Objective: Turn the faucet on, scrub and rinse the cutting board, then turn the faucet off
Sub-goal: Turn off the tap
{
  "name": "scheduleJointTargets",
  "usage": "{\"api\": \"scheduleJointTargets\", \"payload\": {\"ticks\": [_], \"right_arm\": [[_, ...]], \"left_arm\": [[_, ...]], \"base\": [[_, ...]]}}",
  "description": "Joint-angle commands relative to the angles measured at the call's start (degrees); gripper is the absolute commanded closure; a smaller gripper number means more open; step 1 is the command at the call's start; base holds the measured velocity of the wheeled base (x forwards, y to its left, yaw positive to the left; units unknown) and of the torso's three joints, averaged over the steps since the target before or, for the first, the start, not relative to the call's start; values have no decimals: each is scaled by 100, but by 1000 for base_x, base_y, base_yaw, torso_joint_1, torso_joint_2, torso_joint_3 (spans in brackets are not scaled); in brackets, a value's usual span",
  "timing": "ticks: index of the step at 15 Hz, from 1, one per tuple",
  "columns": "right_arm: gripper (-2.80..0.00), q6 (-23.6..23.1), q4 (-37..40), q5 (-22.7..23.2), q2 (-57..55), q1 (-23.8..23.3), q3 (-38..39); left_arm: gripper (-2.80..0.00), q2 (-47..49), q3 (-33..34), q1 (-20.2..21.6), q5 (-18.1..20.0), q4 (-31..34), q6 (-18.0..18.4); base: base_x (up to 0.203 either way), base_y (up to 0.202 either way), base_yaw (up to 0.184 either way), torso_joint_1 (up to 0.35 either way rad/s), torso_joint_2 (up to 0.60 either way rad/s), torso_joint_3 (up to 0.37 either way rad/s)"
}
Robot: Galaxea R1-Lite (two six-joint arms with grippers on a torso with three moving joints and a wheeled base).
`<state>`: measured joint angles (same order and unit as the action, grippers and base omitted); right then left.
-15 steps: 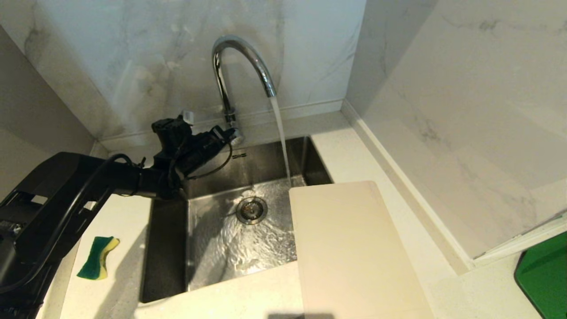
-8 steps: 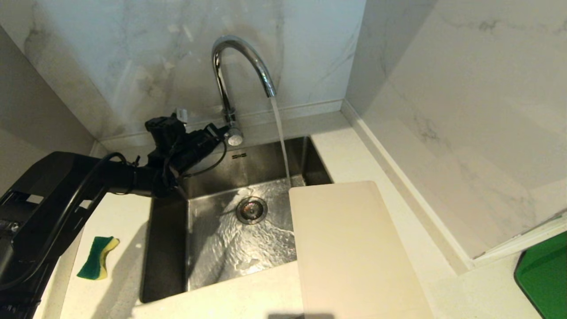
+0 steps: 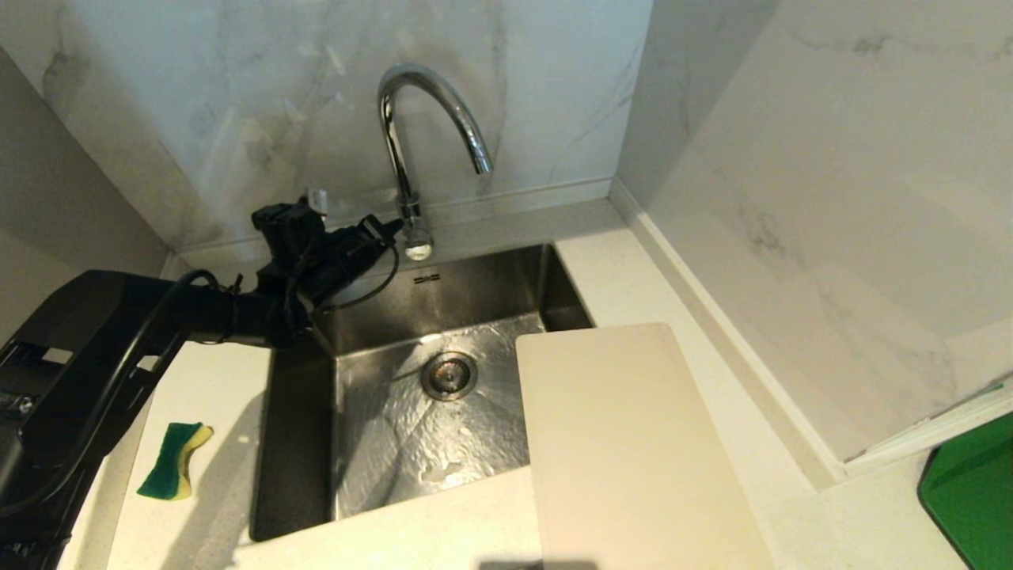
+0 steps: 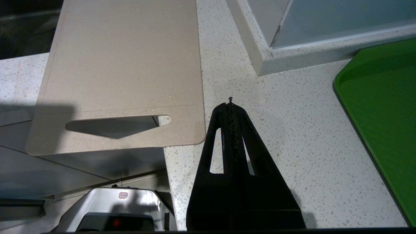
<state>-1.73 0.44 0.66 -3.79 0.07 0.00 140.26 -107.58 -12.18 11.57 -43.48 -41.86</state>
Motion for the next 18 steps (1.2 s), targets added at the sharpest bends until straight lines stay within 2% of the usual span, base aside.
{"api": "scheduleJointTargets", "payload": {"ticks": [1,7,15,18], "right_arm": [[0,-3,0,4,27,1,0],[0,-3,0,4,63,1,0],[0,-3,0,4,322,1,0],[0,-3,-26,4,379,1,0]], "left_arm": [[0,-64,36,-30,-6,-11,-30],[0,-344,311,-193,-16,-21,-24],[0,-1889,1689,-768,-23,-204,-9],[0,-2538,2356,-815,-20,-203,12]], "base": [[0,0,0,0,0,0],[0,0,0,0,0,0],[0,0,0,0,0,0],[0,0,0,0,0,0]]}}
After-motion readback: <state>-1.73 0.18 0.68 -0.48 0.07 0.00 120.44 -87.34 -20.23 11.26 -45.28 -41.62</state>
